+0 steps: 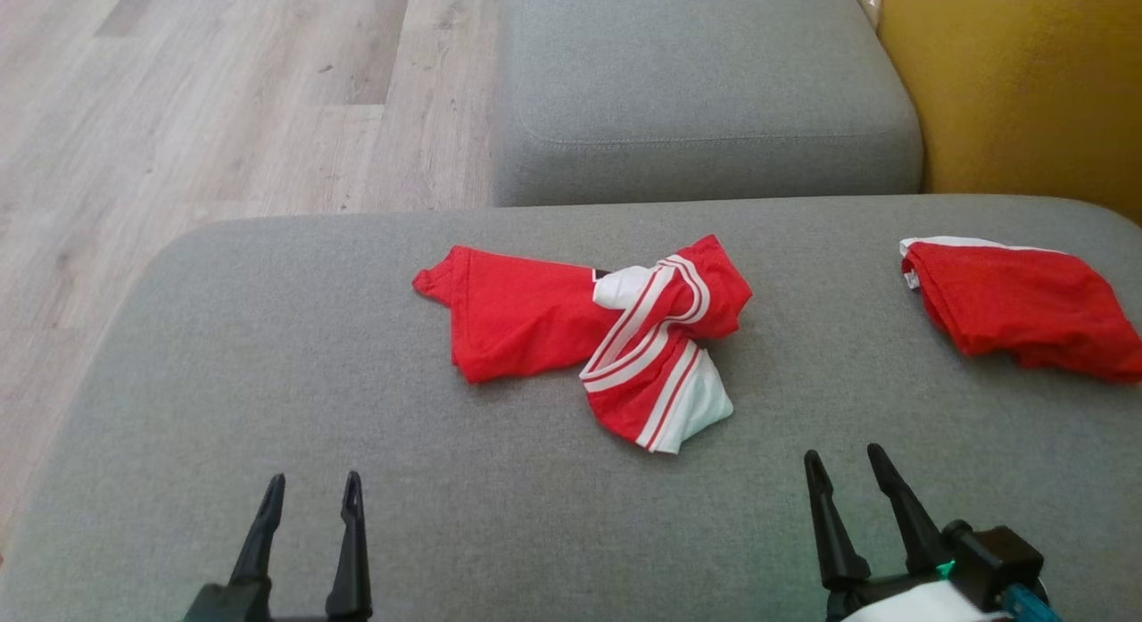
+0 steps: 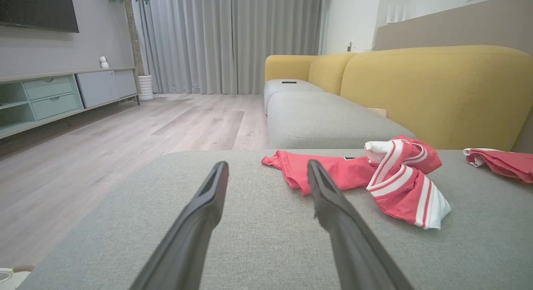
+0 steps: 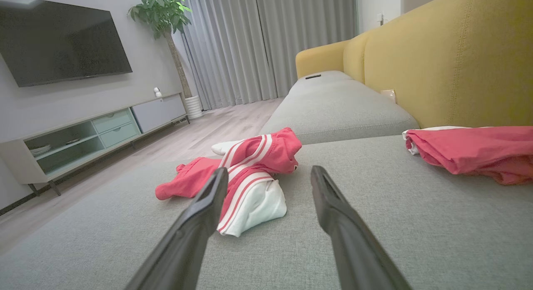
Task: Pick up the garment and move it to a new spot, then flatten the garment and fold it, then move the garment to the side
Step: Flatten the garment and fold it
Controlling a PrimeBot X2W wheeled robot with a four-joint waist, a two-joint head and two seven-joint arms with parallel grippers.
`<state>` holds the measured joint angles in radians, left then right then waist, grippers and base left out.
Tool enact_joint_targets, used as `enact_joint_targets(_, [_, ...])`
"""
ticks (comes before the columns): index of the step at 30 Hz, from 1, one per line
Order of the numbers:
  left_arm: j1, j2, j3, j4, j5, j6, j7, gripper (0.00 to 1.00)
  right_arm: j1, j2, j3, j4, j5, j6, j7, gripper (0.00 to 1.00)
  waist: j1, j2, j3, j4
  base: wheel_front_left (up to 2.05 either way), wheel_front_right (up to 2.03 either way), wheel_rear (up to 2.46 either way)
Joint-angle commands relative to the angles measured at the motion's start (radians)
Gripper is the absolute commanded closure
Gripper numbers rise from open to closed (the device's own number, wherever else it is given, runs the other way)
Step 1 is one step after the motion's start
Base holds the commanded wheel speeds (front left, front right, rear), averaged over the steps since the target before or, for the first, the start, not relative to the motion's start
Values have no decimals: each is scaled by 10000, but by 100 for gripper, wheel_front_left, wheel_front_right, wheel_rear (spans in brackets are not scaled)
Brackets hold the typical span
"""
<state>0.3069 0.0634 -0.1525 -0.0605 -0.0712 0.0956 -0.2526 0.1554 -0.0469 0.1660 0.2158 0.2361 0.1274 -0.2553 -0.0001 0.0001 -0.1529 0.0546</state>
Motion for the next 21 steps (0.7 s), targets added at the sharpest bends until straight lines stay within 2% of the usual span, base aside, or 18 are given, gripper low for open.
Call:
enact_joint_targets(1, [-455,-89,335,-359,69,-2,-91,0,-370,-34,285,-299,-95,33,-64,0,1,-1,-4,16,0,0,0])
enact_joint_targets(8, [-466,-110,298,-208,96,-167,-91,0,-350,-34,273,-312,-61,33,-65,0,1,-1,7,97,0,0,0])
enact_joint_targets(21, [-425,-125,339,-202,193,-202,-91,0,-324,-34,262,-292,-76,33,-65,0,1,-1,37,97,0,0,0])
